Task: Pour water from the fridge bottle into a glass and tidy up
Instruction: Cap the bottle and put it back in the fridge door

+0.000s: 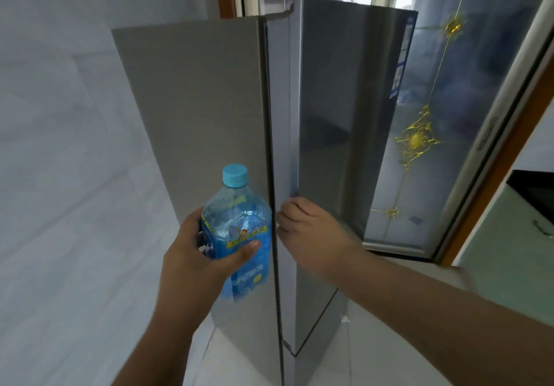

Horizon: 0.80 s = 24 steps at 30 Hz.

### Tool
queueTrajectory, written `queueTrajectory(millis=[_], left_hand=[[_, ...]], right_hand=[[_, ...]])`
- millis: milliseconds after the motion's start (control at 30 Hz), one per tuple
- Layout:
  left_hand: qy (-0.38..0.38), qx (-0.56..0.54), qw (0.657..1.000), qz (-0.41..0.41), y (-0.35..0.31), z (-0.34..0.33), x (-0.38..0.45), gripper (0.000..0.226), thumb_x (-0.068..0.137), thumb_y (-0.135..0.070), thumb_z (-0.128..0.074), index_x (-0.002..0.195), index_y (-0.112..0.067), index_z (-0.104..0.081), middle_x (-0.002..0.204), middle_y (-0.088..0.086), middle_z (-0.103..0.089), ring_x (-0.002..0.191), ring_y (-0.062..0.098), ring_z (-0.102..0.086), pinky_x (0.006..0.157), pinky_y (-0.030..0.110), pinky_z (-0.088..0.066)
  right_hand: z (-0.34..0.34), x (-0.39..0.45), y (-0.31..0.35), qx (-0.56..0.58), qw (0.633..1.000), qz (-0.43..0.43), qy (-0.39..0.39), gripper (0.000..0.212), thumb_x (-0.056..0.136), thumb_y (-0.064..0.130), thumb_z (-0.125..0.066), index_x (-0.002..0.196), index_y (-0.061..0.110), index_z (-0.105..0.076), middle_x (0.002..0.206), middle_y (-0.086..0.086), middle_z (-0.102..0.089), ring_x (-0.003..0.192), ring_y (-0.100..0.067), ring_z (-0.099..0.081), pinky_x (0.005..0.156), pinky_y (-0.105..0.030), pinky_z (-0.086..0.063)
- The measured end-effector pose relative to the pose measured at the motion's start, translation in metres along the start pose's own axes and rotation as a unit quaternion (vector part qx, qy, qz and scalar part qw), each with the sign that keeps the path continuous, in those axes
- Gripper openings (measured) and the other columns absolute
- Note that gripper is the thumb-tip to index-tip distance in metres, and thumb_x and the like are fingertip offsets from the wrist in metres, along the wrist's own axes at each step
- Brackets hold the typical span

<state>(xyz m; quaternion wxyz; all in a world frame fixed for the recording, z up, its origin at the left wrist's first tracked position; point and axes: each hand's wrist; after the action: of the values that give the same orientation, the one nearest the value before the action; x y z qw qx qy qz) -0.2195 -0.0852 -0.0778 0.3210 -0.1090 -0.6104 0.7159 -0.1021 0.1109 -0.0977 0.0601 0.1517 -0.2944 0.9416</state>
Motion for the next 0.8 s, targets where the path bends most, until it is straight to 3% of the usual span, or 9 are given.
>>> queueTrajectory(millis=[167,300,400,433,500,567,633,700,800], left_hand=[[0.02,-0.003,1.0,-0.007,0.004,-0.011,0.006,0.081,0.049,-0.056,-0.093,0.122,-0.046,-0.059,0.111,-0.027,-0.072,0.104,0.003,-0.071,0.09,0.044,-0.063],[0.032,-0.015,0.999,-0.015,0.004,-0.011,0.007,0.076,0.05,-0.056,-0.092,0.119,-0.05,-0.059,0.111,-0.027,-0.072,0.103,0.002,-0.072,0.09,0.043,-0.063],[0.039,-0.02,0.999,-0.013,0.007,-0.007,0.006,0.07,0.053,-0.052,-0.093,0.115,-0.053,-0.059,0.11,-0.028,-0.072,0.1,-0.004,-0.071,0.088,0.042,-0.064],[0.039,-0.02,0.999,-0.012,0.009,-0.007,0.004,0.069,0.054,-0.051,-0.093,0.114,-0.054,-0.058,0.11,-0.028,-0.072,0.099,-0.005,-0.071,0.088,0.041,-0.064],[0.03,-0.024,0.999,-0.01,0.009,-0.006,0.004,0.067,0.054,-0.049,-0.094,0.111,-0.055,-0.059,0.108,-0.031,-0.072,0.097,-0.008,-0.069,0.088,0.041,-0.064],[0.024,-0.025,0.999,-0.007,0.01,-0.007,0.006,0.067,0.053,-0.05,-0.093,0.11,-0.055,-0.058,0.106,-0.034,-0.07,0.095,-0.011,-0.068,0.088,0.042,-0.063],[0.028,-0.018,0.999,-0.006,0.008,-0.01,0.006,0.068,0.052,-0.05,-0.093,0.11,-0.054,-0.058,0.105,-0.036,-0.069,0.094,-0.013,-0.067,0.089,0.042,-0.063],[0.029,-0.014,0.999,-0.01,0.008,-0.012,0.008,0.07,0.052,-0.05,-0.095,0.112,-0.053,-0.057,0.106,-0.035,-0.07,0.094,-0.012,-0.068,0.089,0.042,-0.063],[0.027,-0.012,1.0,-0.01,0.007,-0.012,0.008,0.071,0.05,-0.055,-0.094,0.111,-0.055,-0.057,0.108,-0.034,-0.07,0.095,-0.007,-0.07,0.089,0.043,-0.063]], right_hand=[[0.009,-0.002,0.009,-0.005,0.997,-0.024,0.07,0.032,0.087,0.028,-0.056,0.103,0.014,-0.079,0.107,-0.001,-0.07,0.119,-0.028,-0.055,0.12,-0.043,-0.023],[0.022,-0.006,0.014,0.011,0.993,-0.046,0.11,0.028,0.081,0.032,-0.061,0.091,0.017,-0.082,0.092,0.0,-0.072,0.112,-0.025,-0.059,0.123,-0.043,-0.021],[0.018,-0.041,-0.015,-0.016,0.959,-0.137,0.247,0.046,0.098,0.037,-0.046,0.131,0.012,-0.068,0.137,-0.013,-0.058,0.133,-0.03,-0.049,0.127,-0.052,-0.01],[0.018,-0.056,-0.028,-0.012,0.947,-0.158,0.28,0.045,0.098,0.031,-0.047,0.134,0.013,-0.065,0.142,-0.013,-0.053,0.134,-0.032,-0.047,0.126,-0.054,-0.012],[0.022,-0.077,-0.046,-0.011,0.958,-0.15,0.245,0.031,0.084,0.02,-0.061,0.112,0.018,-0.074,0.119,-0.005,-0.06,0.115,-0.03,-0.058,0.112,-0.047,-0.036],[0.023,-0.075,-0.04,0.017,0.983,-0.115,0.143,0.025,0.069,0.016,-0.073,0.094,0.019,-0.075,0.1,-0.001,-0.063,0.098,-0.027,-0.064,0.095,-0.041,-0.049],[0.018,-0.059,-0.021,0.051,0.993,-0.061,0.083,0.042,0.072,0.017,-0.072,0.114,0.017,-0.073,0.116,-0.003,-0.066,0.115,-0.028,-0.062,0.104,-0.046,-0.048],[0.019,-0.041,-0.009,0.052,0.997,-0.036,0.035,0.044,0.084,0.021,-0.058,0.126,0.017,-0.069,0.129,-0.002,-0.063,0.124,-0.026,-0.058,0.106,-0.044,-0.042],[0.009,-0.03,-0.01,0.038,0.999,-0.015,0.011,0.036,0.089,0.021,-0.048,0.111,0.019,-0.076,0.136,-0.002,-0.062,0.129,-0.024,-0.055,0.099,-0.039,-0.04]])
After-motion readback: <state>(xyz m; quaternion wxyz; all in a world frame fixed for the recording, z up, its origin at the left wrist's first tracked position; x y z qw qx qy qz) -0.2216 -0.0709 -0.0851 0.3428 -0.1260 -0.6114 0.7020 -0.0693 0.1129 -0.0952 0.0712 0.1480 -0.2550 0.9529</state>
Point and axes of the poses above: each hand's wrist, its own x-axis towards the middle knuckle, its own z-axis out of the back of the hand, y = z × x
